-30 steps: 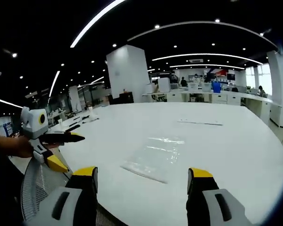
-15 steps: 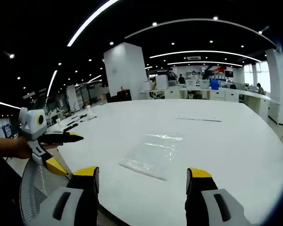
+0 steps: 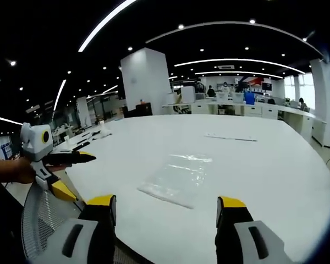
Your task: Open the resealable bag by pulling the two sides of the seal apart until the entire bag opening is separated and visibly accessible.
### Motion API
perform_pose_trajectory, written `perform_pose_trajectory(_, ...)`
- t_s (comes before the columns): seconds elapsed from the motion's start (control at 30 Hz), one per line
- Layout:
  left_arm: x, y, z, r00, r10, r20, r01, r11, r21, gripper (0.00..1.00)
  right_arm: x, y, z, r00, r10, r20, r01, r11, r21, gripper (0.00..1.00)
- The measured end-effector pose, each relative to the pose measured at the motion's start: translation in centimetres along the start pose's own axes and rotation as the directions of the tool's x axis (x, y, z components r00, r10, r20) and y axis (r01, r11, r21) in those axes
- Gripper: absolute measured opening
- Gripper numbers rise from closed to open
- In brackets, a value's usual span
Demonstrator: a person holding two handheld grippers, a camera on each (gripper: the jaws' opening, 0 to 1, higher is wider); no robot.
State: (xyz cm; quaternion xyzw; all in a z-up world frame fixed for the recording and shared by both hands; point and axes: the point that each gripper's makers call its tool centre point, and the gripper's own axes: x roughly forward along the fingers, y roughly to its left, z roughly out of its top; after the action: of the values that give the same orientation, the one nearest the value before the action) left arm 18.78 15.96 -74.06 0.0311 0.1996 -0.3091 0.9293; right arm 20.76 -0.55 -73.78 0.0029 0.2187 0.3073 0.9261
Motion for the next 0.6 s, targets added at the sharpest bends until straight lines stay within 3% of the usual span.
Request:
perform_pose_trajectory(0.4,0.07,-0.24,-0.25,1.000,-0.017,-0.011,0.017,1.000,-0.008,0.98,-0.31,-0.08,0.30,1.000,-0.001,0.020,0.001,0.999,0.032,0.72)
perform_pose_trajectory(0.6,0.08,0.06,-0.42,1.000,-0.015,-0.013,0.014,1.000,-0.019,0.98,-0.45,0.39,0.44,1.000,0.004,0.025,-0.004,1.000,0.008,0.71)
